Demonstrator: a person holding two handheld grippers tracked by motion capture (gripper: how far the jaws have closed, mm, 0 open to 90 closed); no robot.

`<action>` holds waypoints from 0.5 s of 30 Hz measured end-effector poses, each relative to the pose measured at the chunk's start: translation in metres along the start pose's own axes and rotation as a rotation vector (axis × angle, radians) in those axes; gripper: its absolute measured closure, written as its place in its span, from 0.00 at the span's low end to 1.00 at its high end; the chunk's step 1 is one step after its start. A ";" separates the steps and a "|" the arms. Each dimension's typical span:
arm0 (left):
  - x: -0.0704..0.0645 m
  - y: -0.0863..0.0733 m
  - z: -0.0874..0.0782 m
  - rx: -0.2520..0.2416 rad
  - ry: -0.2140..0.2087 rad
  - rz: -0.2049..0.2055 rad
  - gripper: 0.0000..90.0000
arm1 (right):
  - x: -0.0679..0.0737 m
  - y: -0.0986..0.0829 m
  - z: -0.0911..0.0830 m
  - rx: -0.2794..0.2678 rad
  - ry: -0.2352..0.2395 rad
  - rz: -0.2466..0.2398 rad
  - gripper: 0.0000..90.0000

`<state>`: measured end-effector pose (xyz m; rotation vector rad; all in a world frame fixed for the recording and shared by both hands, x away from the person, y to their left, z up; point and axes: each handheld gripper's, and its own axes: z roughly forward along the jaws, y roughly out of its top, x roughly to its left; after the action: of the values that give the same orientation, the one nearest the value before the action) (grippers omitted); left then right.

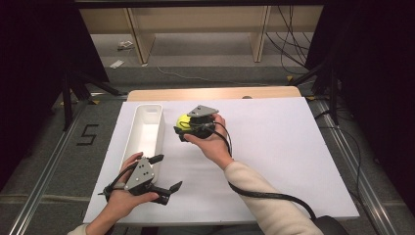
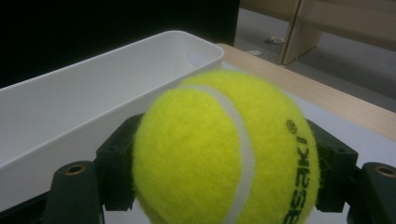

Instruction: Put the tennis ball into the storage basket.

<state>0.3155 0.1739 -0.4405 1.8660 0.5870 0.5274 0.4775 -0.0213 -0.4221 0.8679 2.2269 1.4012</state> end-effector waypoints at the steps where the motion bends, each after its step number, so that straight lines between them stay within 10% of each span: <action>1: 0.000 0.000 0.000 0.000 0.000 0.000 0.00 | 0.000 0.000 0.000 -0.001 0.001 0.001 0.30; 15: 0.000 0.000 0.000 0.000 0.001 0.003 0.00 | 0.007 0.008 0.000 -0.018 0.015 -0.011 0.30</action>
<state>0.3155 0.1739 -0.4402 1.8673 0.5851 0.5306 0.4747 -0.0137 -0.4149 0.8403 2.2231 1.4252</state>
